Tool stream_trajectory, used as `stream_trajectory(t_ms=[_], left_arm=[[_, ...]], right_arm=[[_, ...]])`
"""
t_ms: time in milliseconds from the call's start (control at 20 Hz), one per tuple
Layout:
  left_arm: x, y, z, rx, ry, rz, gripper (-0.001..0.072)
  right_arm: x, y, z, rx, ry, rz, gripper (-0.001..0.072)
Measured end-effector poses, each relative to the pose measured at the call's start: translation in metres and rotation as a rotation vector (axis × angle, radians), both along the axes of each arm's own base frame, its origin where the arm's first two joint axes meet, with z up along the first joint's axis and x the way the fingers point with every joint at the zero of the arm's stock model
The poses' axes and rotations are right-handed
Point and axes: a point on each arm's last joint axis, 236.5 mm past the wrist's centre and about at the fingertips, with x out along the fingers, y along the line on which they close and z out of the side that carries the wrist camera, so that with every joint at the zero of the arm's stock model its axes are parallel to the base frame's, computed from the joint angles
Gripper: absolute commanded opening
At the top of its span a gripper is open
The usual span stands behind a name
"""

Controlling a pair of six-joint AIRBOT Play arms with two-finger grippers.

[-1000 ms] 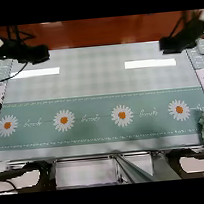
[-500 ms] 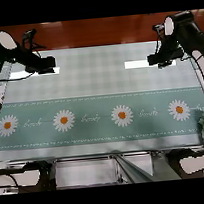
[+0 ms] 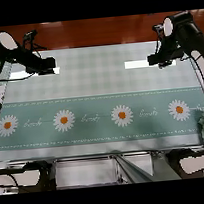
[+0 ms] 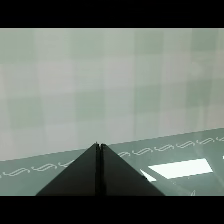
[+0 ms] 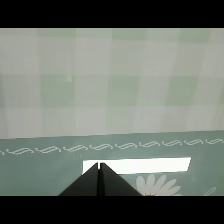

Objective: Fold the shirts.

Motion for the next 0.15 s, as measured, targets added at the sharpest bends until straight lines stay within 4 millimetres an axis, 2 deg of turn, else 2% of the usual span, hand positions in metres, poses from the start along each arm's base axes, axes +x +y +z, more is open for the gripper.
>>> stream_trajectory(t_ms=[150], left_arm=[[-0.0002,0.0000,-0.0002,0.000,0.001,0.000,0.0022]], right_arm=[[0.0000,0.0000,0.0000,0.000,0.000,0.000,0.0033]])
